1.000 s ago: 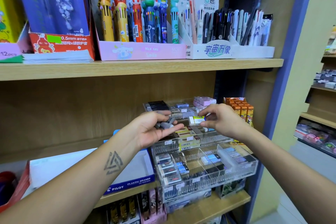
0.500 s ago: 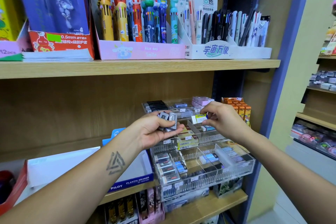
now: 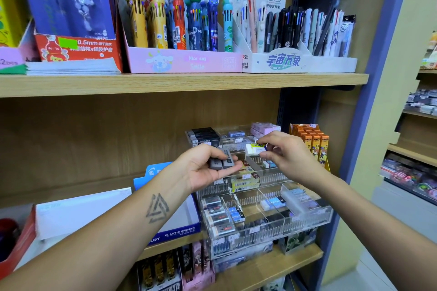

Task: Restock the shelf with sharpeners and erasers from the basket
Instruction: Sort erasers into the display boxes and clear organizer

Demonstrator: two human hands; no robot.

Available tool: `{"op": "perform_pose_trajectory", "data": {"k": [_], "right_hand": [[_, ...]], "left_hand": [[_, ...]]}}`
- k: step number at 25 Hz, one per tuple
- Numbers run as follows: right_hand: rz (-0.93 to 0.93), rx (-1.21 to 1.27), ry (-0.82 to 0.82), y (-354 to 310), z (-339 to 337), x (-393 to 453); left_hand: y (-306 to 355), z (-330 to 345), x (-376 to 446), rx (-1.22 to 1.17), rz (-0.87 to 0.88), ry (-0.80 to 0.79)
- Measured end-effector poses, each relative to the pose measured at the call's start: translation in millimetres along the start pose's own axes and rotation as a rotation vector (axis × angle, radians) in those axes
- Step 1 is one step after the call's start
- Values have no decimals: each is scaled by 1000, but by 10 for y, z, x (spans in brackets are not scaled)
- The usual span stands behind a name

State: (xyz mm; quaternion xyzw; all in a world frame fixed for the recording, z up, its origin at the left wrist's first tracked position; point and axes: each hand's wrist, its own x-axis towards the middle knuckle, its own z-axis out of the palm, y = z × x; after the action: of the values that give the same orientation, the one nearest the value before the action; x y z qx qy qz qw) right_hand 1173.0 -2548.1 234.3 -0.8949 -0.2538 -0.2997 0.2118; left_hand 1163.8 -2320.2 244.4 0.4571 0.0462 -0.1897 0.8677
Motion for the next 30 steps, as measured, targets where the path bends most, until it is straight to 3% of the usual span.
{"op": "perform_pose_trajectory", "data": {"k": [5,8,12,17,23,27,30], "right_hand": [[105,137,8,-85,52,19],[146,-63,-3,66,19,111],[254,-387,-260,345,61,324],[303,-379,-474,414,382,500],[244,-411,-465,344,536,548],[315,-354,-497,380,505,537],[270,-172,-326,262,328,512]], "left_hand": [[-22,39,-4,-14,-11,-34],[-15,40,24,-3,-8,-6],[-46,69,53,-23,-5,19],[-98,97,119,-41,-18,14],[-56,-4,147,-3,-36,-21],[-87,-20,141,60,-42,11],[-90,-26,120,108,-65,19]]}}
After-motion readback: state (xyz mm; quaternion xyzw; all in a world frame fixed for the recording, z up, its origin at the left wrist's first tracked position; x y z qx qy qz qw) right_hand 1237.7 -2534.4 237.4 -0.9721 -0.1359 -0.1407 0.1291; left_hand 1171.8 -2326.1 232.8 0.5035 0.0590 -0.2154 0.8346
